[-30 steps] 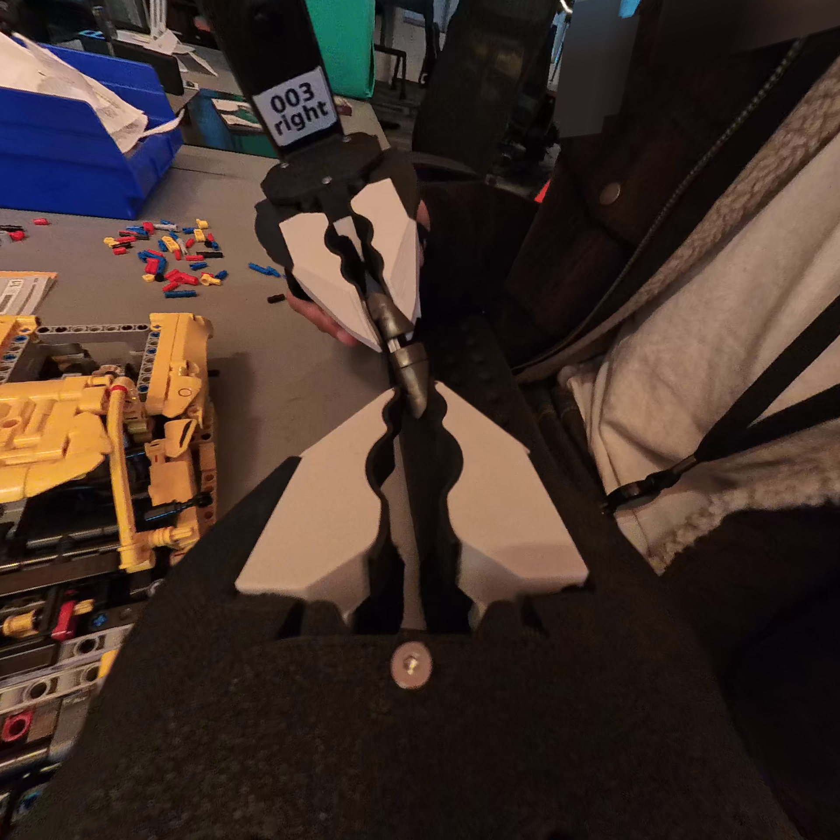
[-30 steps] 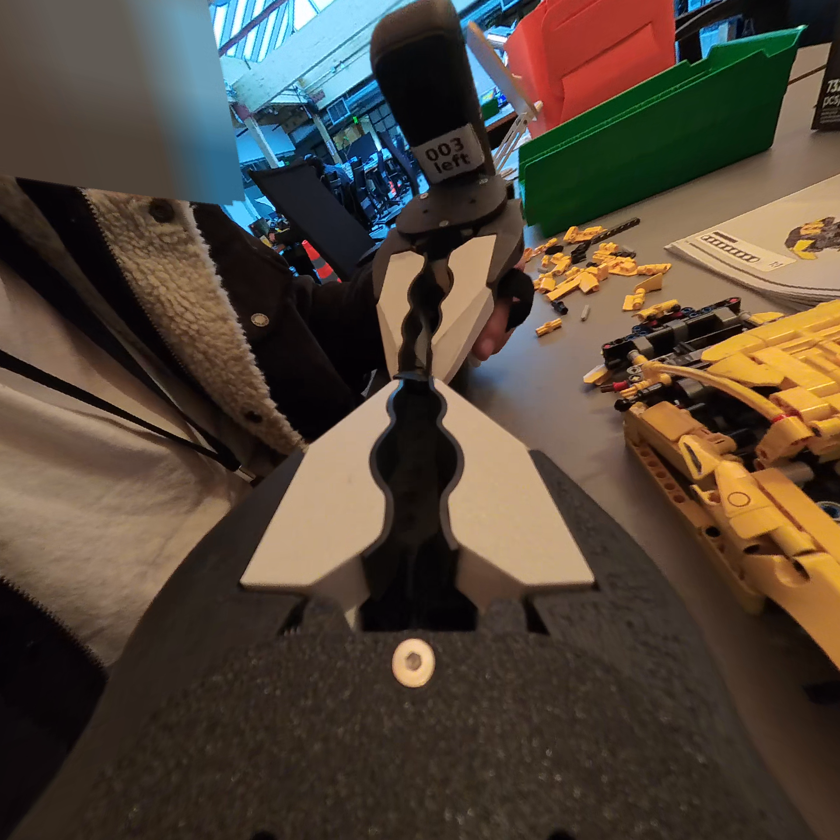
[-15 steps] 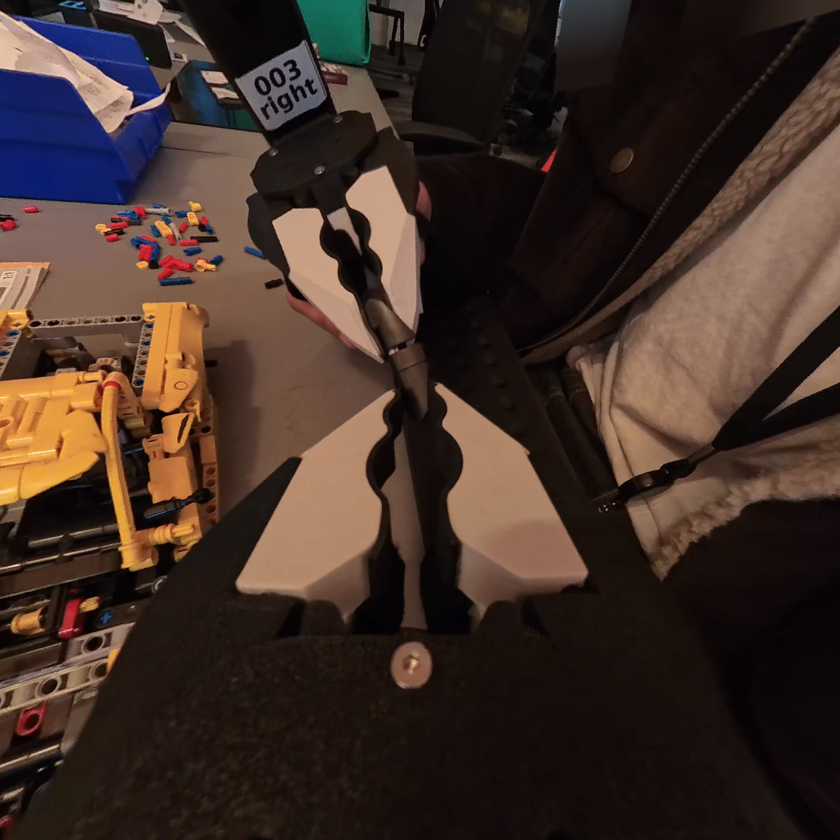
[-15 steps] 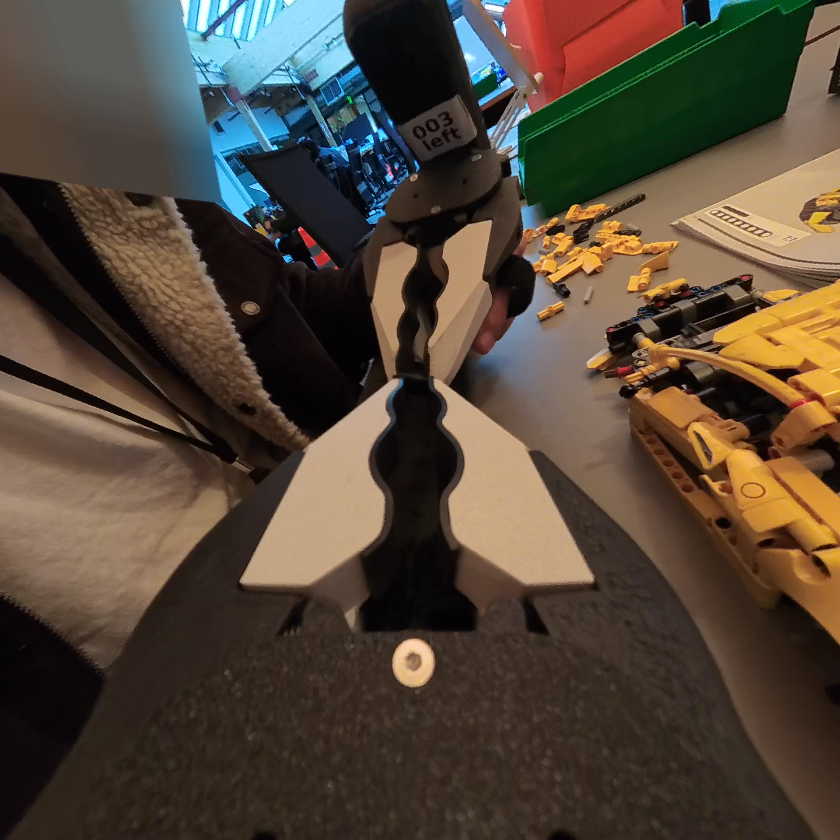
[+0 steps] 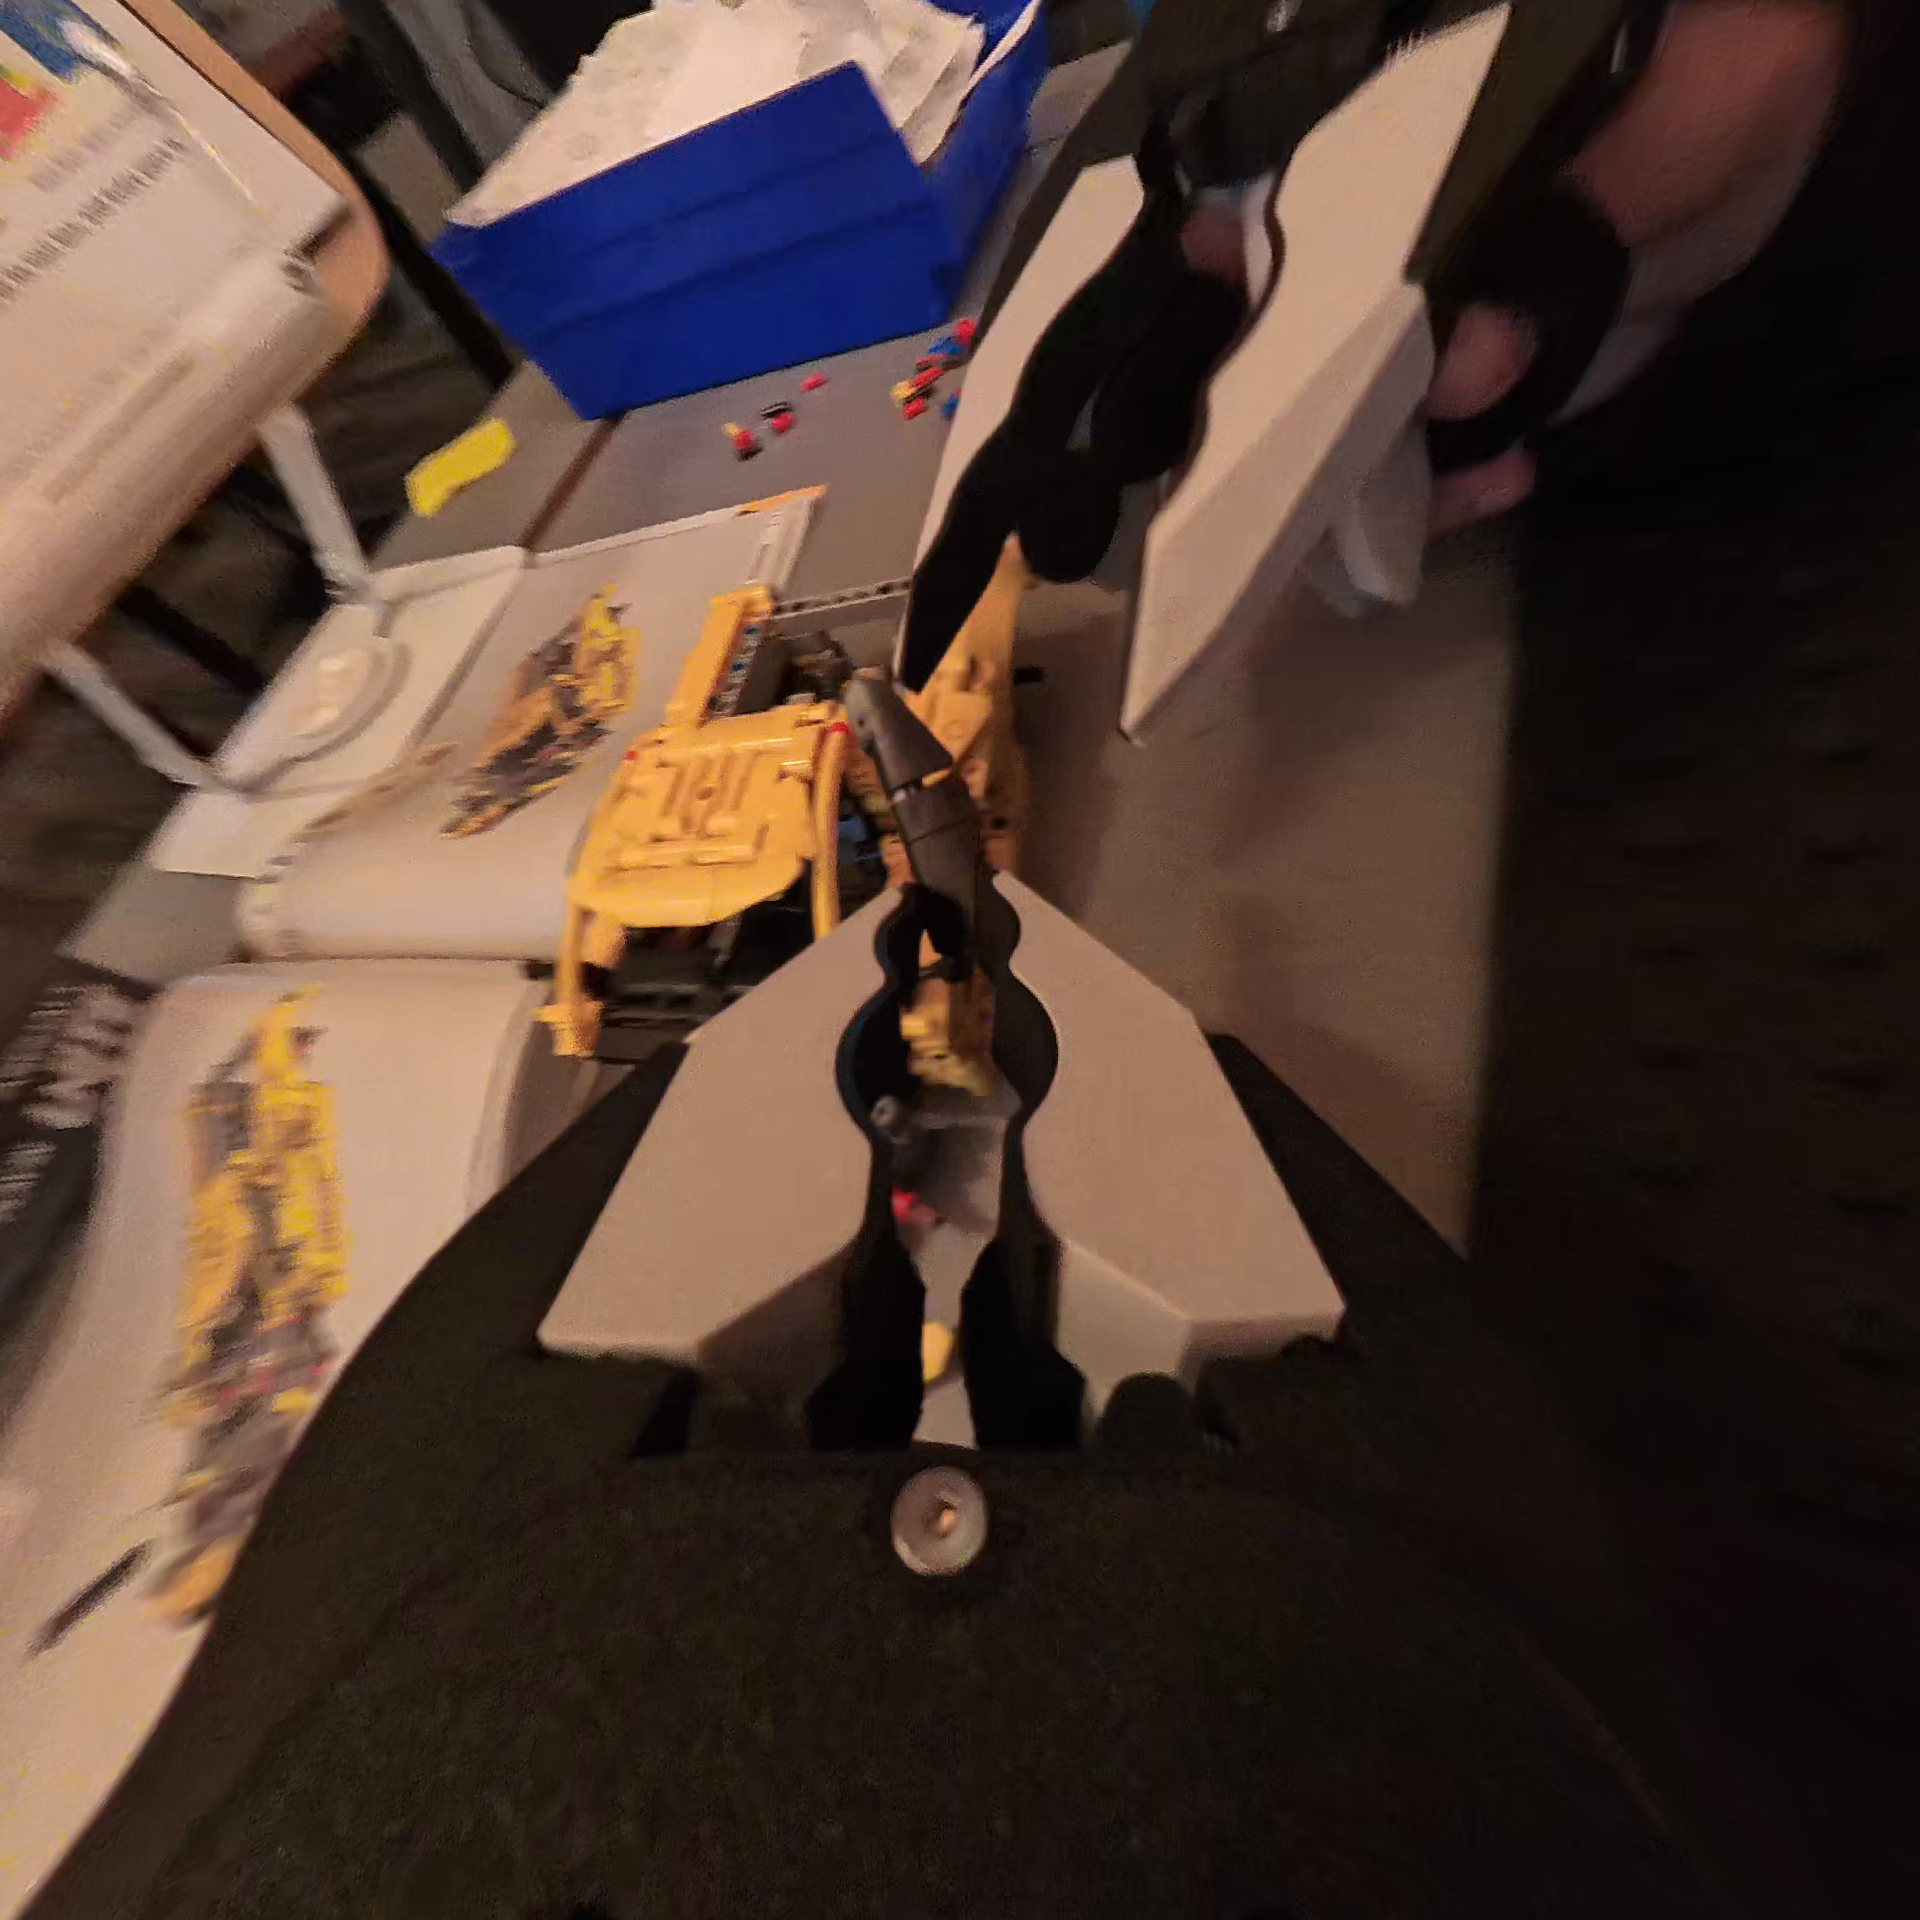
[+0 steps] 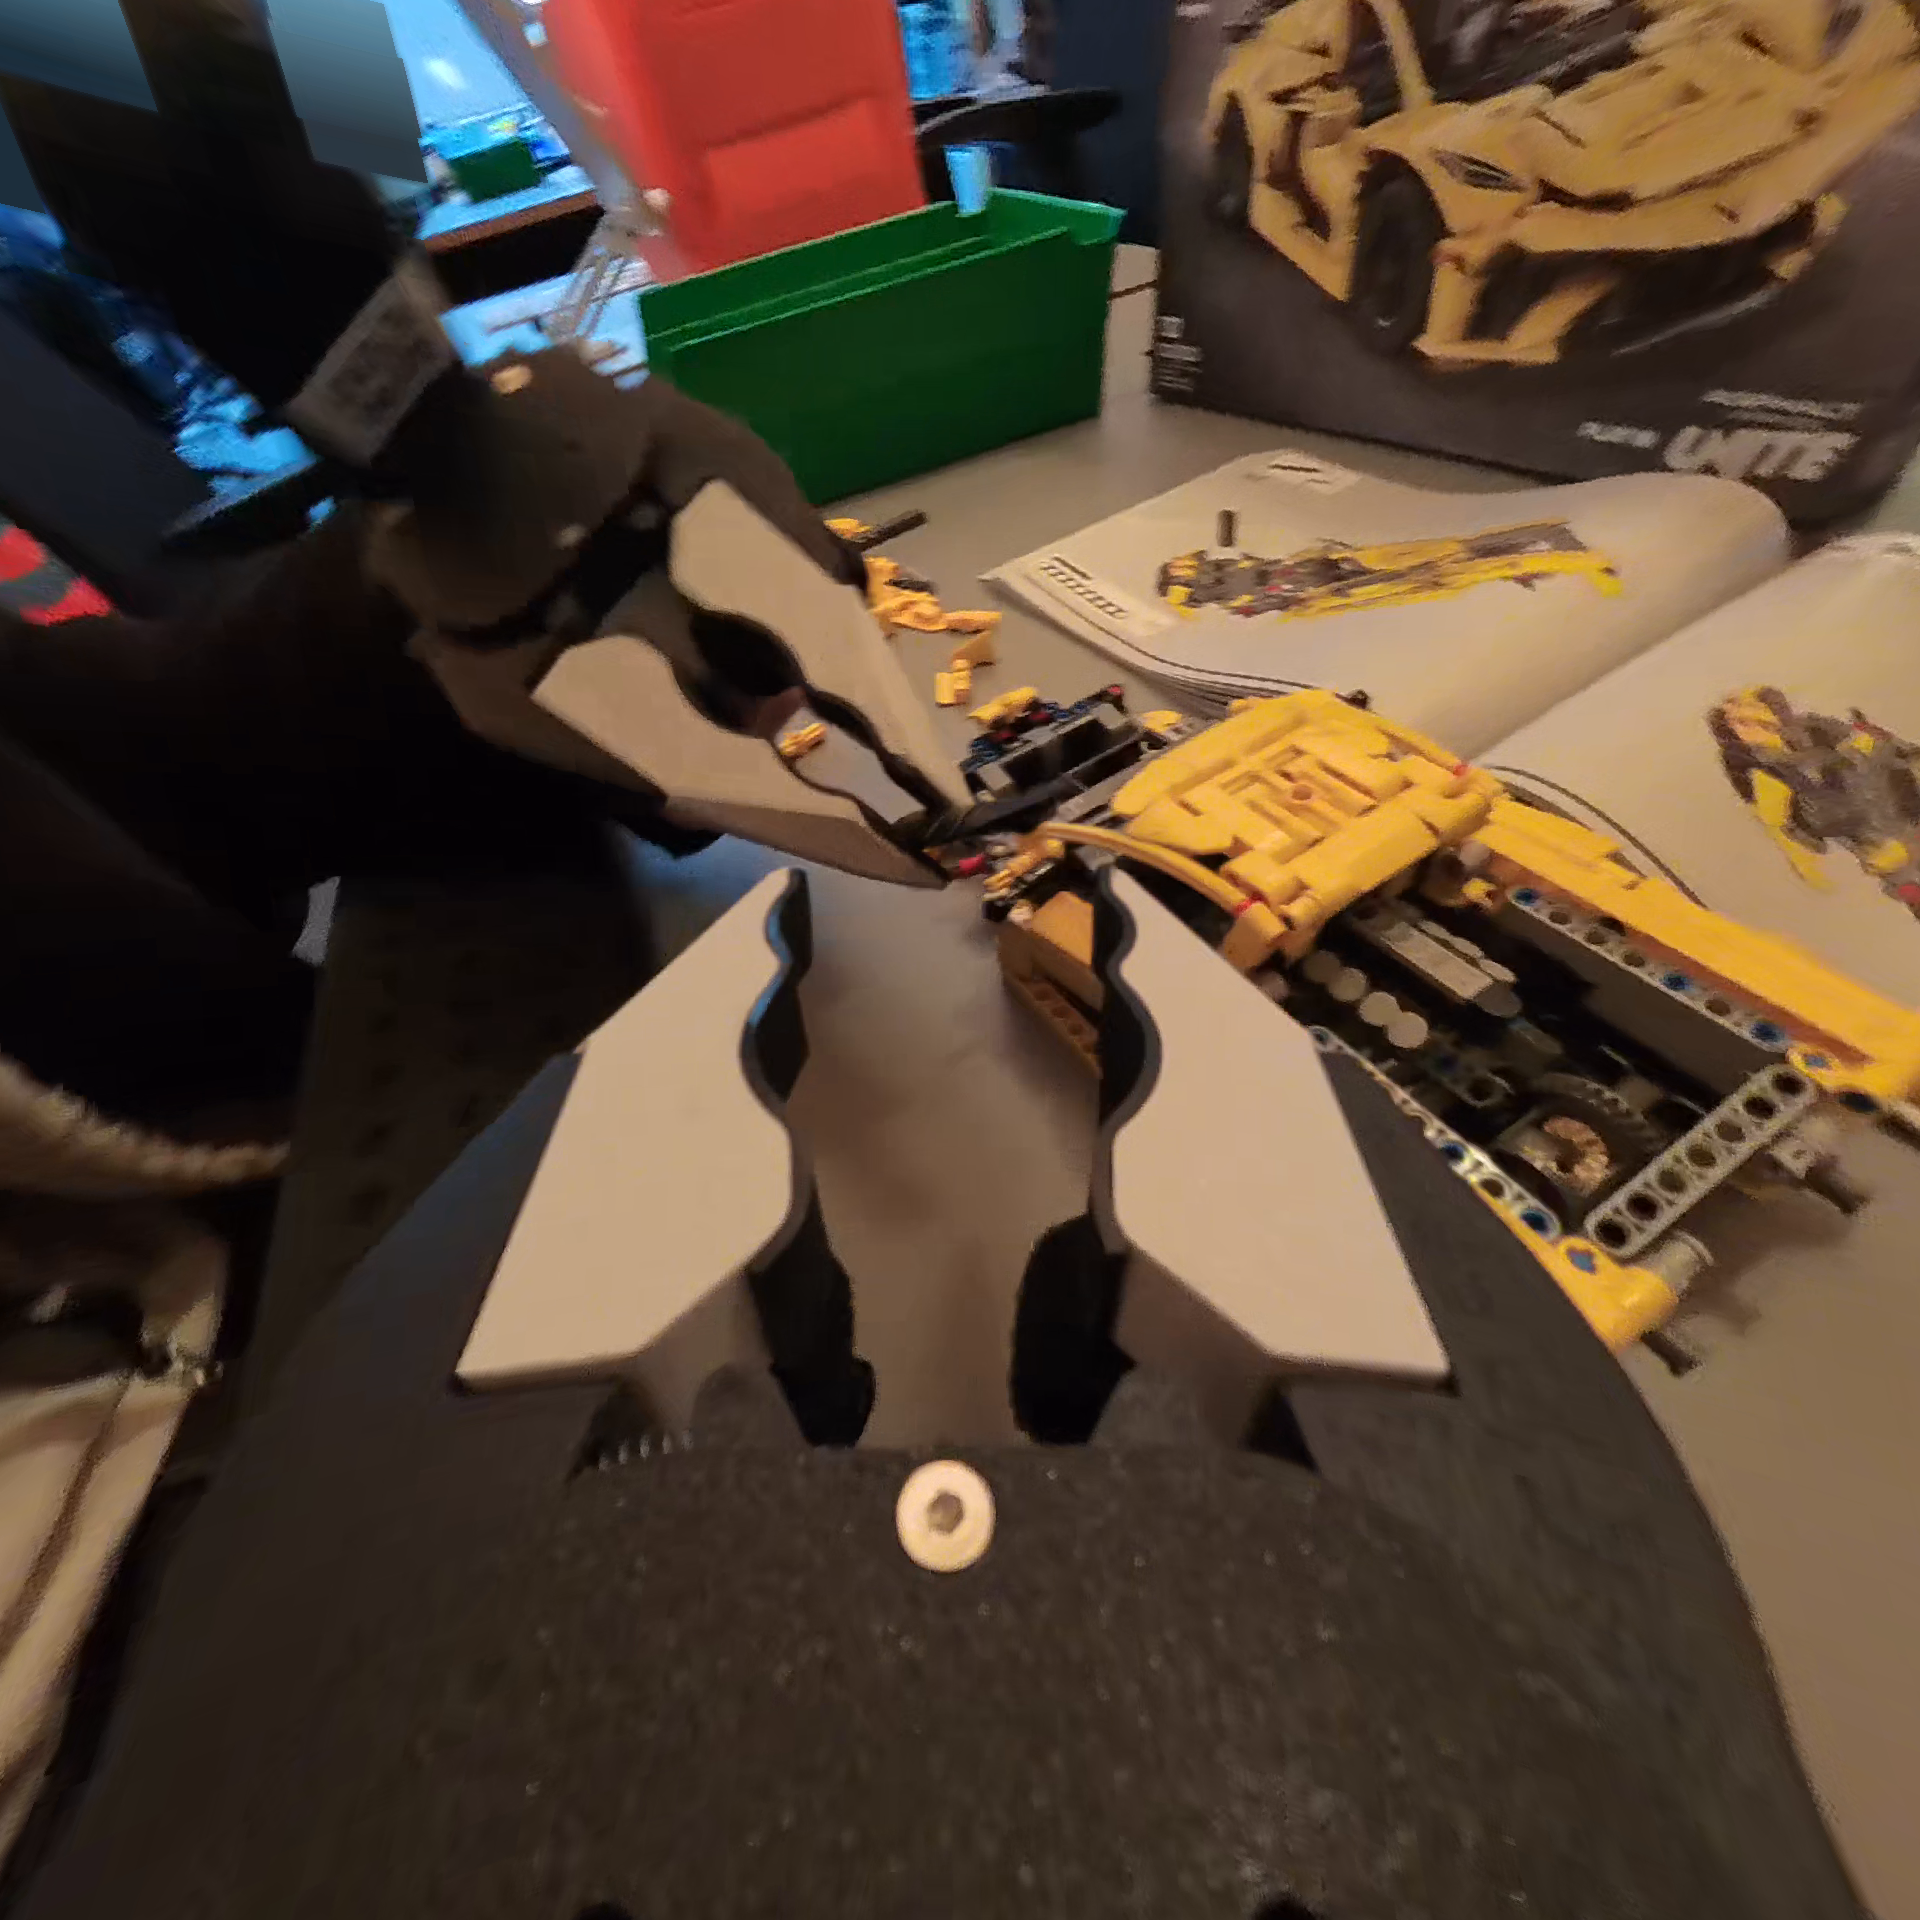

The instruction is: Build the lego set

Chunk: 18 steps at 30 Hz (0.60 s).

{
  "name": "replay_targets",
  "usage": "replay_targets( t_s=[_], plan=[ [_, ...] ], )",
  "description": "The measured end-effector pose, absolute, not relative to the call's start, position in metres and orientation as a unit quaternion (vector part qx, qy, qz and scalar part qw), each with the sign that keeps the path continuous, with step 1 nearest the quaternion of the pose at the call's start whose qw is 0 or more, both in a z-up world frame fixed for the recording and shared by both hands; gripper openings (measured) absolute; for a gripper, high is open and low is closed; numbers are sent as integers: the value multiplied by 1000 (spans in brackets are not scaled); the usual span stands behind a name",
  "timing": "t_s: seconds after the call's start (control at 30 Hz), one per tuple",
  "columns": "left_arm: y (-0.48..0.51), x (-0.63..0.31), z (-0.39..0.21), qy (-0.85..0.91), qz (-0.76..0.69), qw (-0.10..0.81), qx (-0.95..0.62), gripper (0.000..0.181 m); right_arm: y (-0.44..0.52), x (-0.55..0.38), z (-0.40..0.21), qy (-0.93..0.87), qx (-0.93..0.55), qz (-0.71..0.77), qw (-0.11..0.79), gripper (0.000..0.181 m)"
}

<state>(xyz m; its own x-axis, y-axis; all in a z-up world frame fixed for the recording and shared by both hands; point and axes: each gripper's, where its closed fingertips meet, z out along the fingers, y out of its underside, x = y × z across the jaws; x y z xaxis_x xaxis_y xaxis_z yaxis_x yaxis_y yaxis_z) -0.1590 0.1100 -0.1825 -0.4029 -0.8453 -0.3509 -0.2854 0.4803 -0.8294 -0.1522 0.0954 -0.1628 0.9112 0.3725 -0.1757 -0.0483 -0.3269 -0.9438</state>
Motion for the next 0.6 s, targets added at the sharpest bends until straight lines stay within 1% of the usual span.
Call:
replay_targets(
  t_s=[0.03, 0.17, 0.27, 0.37, 0.6],
  plan=[
    [116, -157, -183, 765, -317, 430, -359, 9, 98, -146, -163, -72, -798, 186, 569, 46],
    [111, -157, -178, 780, -232, 516, -267, 9, 98, -148, -157, -7, -779, 295, 553, 23],
    [108, -158, -180, 788, -190, 544, -218, 9, 95, -154, -158, 0, -770, 351, 533, 17],
    [105, -159, -180, 789, -176, 556, -193, 9, 93, -152, -161, 4, -772, 356, 527, 7],
    [103, -159, -181, 792, -161, 563, -174, 9, 92, -153, -162, 12, -768, 380, 516, 7]
  ],
)
